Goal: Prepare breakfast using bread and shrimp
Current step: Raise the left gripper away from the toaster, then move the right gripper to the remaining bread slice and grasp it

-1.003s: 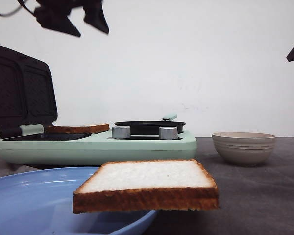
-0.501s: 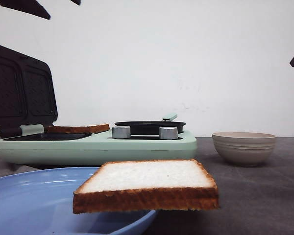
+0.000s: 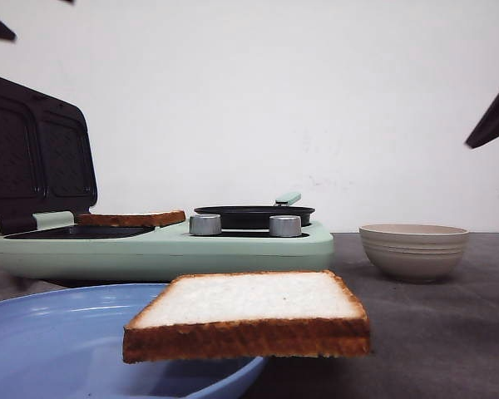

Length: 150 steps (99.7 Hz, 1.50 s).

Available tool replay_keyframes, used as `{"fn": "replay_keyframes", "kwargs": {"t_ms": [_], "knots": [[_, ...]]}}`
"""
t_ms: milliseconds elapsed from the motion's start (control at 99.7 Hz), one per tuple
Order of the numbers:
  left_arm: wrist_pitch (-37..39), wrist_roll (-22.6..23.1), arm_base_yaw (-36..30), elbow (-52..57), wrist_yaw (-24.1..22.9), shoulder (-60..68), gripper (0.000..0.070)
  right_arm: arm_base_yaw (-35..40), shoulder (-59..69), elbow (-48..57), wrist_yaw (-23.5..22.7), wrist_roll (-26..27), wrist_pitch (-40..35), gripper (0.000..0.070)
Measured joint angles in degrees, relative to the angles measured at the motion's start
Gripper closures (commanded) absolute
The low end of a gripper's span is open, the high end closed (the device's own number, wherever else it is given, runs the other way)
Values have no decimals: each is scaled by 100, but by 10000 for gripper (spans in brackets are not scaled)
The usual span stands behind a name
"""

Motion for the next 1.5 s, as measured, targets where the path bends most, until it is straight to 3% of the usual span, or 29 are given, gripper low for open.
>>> {"fn": "replay_keyframes", "kwargs": {"t_ms": [231, 401, 672, 1093, 1504], "knots": [[-691, -20, 0, -15, 0, -656, 196, 481, 767, -706, -457, 2, 769, 411], [-1150, -20, 0, -20, -2, -1029, 195, 634, 1036, -929, -813, 46, 1392, 329], [-1515, -20, 0, -20, -4, -1224, 195, 868, 1550, -1029, -833, 127, 1919, 329], [-1609, -15, 0, -20, -4, -1290, 195, 1438, 2719, -1029, -874, 778, 3491, 329], [-1628, 11, 0, -20, -4, -1290, 195, 1840, 3316, -1029, -872, 1287, 4487, 338]]}}
